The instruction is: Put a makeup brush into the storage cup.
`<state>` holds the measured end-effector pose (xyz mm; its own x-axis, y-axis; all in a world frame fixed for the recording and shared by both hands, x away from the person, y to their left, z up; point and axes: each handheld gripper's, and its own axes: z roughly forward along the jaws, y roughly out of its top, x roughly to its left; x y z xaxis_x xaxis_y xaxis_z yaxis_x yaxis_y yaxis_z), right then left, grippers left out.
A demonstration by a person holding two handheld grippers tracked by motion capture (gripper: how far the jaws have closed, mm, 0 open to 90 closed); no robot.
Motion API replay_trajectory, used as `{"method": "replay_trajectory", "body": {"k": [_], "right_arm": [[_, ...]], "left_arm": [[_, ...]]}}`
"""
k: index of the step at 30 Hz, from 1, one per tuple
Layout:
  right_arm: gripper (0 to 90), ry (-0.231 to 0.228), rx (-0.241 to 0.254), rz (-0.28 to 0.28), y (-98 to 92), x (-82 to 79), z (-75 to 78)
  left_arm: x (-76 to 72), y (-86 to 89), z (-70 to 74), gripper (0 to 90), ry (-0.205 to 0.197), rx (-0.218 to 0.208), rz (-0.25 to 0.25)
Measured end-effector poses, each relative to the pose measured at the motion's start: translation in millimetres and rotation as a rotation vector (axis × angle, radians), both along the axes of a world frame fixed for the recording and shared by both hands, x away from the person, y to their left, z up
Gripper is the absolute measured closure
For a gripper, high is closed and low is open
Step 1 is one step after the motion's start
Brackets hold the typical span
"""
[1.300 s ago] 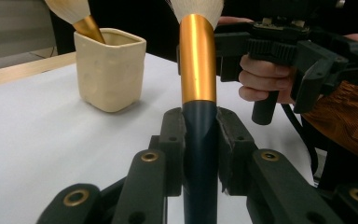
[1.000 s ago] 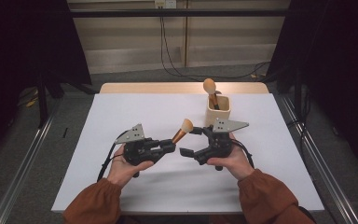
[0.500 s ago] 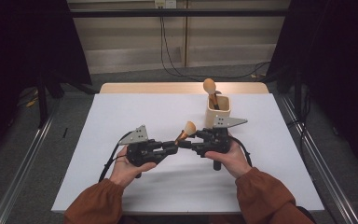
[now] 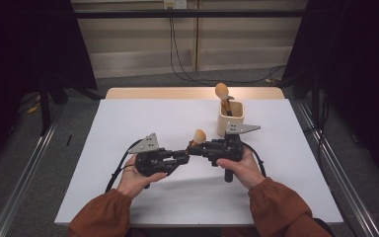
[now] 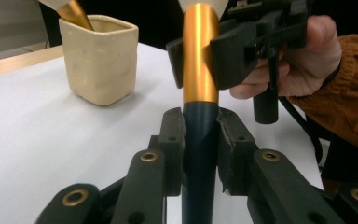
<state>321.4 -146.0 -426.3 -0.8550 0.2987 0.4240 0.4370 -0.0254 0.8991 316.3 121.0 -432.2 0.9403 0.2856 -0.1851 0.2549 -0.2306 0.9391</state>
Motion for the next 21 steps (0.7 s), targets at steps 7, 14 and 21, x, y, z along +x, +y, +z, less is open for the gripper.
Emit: {"method": "replay_trajectory", "body": {"k": [7,14,21], "right_arm": [[73.7,0.015,0.003,0.012,-1.0,1.7,-1.0],[73.9,0.000,-0.011,0.005,-1.0,0.8,0.7],[73.9,-0.012,-0.025,-0.004,-4.1,0.1,4.5]], "left_arm": [[1.2,-2.0,-2.1,72.6,0.004,0.004,0.002],[1.9,-3.3,-3.4,68.4,0.012,0.015,0.009],[2.3,-2.4,-2.4,55.5,0.007,0.027,0.038]]}}
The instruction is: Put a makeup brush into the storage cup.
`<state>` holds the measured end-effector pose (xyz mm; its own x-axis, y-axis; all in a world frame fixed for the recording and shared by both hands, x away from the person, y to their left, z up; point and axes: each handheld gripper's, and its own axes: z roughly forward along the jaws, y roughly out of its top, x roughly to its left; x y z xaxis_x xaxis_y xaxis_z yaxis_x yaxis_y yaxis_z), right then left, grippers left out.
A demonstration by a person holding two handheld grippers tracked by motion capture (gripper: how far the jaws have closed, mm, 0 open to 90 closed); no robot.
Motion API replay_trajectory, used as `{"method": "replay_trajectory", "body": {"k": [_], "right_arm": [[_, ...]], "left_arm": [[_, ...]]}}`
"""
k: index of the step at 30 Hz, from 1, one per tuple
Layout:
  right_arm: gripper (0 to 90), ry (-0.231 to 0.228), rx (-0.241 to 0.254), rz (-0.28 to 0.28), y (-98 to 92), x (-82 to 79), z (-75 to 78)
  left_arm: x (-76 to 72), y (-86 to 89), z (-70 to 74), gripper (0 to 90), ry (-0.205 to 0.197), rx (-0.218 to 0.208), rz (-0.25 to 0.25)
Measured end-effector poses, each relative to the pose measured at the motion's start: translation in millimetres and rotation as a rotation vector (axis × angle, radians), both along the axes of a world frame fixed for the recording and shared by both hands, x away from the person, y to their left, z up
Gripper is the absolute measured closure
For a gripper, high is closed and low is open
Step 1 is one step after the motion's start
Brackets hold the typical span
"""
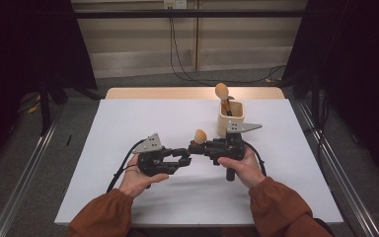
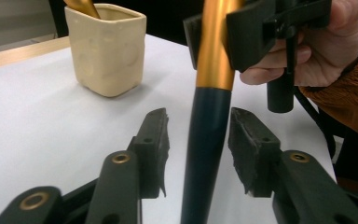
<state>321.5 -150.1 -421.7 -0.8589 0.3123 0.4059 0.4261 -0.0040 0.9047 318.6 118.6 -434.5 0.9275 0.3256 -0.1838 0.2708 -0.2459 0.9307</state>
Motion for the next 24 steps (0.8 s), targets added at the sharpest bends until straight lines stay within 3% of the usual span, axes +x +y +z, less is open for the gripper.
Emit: {"method": "replay_trajectory", "body": {"k": [7,19,24], "right_arm": [[73.8,-0.011,0.002,-0.012,-4.8,1.1,2.4],[73.9,-0.034,-0.040,-0.019,-13.7,-0.2,7.9],[73.8,-0.031,-0.055,-0.031,-18.8,-1.7,10.7]], "left_arm": [[0.6,3.9,2.5,43.5,0.003,0.015,0.045],[-6.6,11.5,9.7,24.2,-0.021,0.020,0.099],[-7.0,18.6,10.8,17.0,-0.009,0.013,0.127]]}}
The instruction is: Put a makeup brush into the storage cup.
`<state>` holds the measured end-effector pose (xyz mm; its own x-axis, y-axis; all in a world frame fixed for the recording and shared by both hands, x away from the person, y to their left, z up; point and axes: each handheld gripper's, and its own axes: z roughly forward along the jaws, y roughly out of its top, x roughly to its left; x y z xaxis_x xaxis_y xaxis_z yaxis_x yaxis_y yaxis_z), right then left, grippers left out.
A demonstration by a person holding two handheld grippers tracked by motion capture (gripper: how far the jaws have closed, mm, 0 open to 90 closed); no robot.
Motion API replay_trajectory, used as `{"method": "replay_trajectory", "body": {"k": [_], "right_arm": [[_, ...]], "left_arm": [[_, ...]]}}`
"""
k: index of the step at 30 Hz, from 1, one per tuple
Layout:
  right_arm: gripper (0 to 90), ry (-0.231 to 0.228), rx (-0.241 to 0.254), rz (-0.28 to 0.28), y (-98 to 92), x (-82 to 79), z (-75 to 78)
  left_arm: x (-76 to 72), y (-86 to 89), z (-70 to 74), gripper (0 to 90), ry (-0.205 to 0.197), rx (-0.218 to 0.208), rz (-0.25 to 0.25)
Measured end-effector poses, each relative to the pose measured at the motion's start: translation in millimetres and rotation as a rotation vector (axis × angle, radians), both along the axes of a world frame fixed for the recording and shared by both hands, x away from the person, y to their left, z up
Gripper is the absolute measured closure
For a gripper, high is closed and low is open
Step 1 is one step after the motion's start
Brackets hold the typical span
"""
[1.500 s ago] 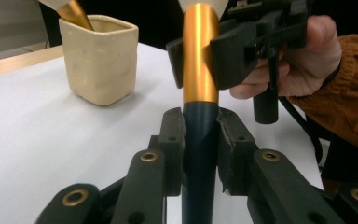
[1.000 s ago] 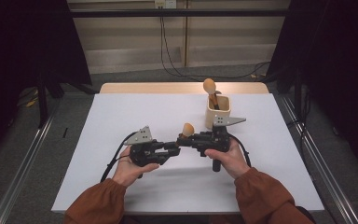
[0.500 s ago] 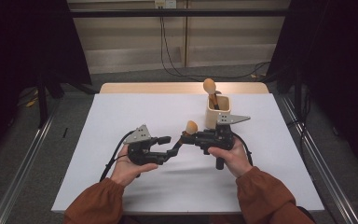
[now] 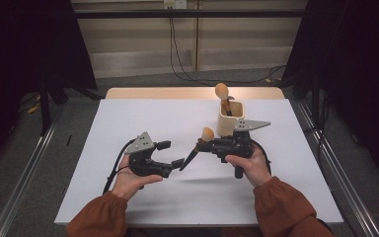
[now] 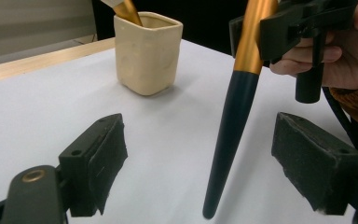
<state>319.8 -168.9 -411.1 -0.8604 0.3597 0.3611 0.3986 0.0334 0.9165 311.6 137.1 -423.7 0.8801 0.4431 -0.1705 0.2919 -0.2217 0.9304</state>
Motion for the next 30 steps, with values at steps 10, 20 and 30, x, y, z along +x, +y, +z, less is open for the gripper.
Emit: {"method": "replay_trajectory", "body": {"k": [10,20,30], "right_arm": [[73.9,0.006,-0.011,-0.030,-10.5,-4.0,4.6],[73.9,0.002,-0.041,-0.054,-20.6,-5.0,7.0],[73.8,0.009,-0.058,-0.075,-32.4,-5.0,8.6]], "left_arm": [[-4.9,14.4,4.3,5.9,0.040,0.013,0.045],[-9.5,32.1,1.4,4.5,0.028,0.006,0.077],[-17.6,50.3,3.3,4.5,-0.001,0.022,0.187]]}}
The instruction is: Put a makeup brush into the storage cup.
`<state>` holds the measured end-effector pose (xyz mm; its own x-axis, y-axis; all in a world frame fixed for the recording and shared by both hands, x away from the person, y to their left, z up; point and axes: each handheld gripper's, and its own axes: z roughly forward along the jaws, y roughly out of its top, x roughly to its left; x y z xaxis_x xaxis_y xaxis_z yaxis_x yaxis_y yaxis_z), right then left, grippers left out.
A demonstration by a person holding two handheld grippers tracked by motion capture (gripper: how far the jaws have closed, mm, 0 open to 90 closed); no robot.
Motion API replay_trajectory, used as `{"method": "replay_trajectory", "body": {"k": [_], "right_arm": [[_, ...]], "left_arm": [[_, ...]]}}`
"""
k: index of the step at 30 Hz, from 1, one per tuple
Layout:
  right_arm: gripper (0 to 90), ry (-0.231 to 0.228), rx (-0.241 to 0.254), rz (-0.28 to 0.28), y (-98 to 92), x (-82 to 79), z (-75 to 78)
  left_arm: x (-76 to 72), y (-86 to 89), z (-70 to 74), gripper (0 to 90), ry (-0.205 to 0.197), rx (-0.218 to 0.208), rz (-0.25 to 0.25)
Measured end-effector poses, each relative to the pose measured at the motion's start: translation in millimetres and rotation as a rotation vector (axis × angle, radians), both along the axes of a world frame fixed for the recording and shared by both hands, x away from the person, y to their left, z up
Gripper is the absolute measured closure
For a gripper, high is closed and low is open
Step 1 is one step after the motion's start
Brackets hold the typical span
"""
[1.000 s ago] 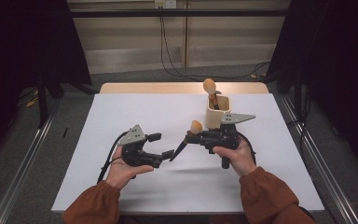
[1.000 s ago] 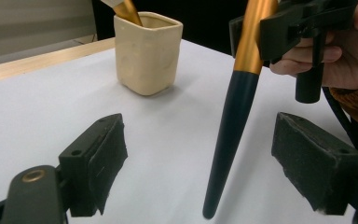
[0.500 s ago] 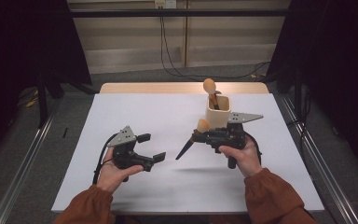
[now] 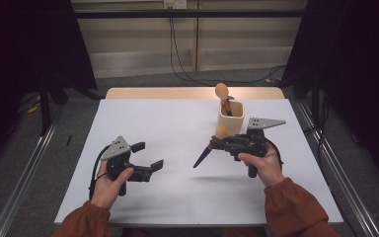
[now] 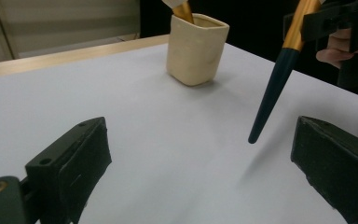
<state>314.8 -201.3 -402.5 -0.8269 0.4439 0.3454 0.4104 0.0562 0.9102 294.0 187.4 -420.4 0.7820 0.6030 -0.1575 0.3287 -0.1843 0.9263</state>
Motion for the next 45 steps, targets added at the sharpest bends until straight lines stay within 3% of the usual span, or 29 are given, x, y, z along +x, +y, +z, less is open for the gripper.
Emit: {"method": "replay_trajectory", "body": {"k": [4,9,18,22,26,28,33,38,43,45], "right_arm": [[73.9,0.002,-0.010,-0.005,-3.3,0.5,1.5],[73.9,0.001,-0.028,-0.018,-8.7,1.8,7.3],[73.9,0.009,-0.065,-0.032,-14.5,4.8,12.6],[73.9,0.008,-0.082,-0.041,-17.3,6.3,17.1],[73.9,0.013,-0.109,-0.051,-22.1,8.5,23.4],[73.9,0.009,-0.124,-0.061,-25.7,9.6,26.6],[73.9,0.009,-0.146,-0.079,-35.2,12.7,33.8],[73.9,0.021,-0.166,-0.099,-42.3,15.9,40.5],[73.9,0.022,-0.158,-0.116,-50.2,18.8,48.7],[73.9,0.016,-0.158,-0.122,-53.2,20.2,53.2]], "left_arm": [[-2.6,8.5,-3.2,4.4,-0.009,0.010,0.026],[-8.7,19.0,-6.4,4.2,-0.010,0.017,0.021],[-15.8,38.7,-12.2,2.8,-0.018,-0.010,0.057],[-18.7,44.9,-12.5,2.7,-0.033,-0.018,0.076],[-23.6,49.9,-13.2,2.7,-0.073,-0.025,0.100],[-25.3,51.9,-13.9,2.7,-0.080,-0.016,0.089],[-26.2,56.6,-18.1,2.7,-0.046,-0.022,0.122],[-25.1,55.5,-20.4,2.7,-0.052,-0.001,0.109],[-25.1,58.6,-19.7,2.7,-0.057,-0.013,0.127],[-25.8,59.1,-19.8,2.8,-0.042,-0.023,0.126]]}}
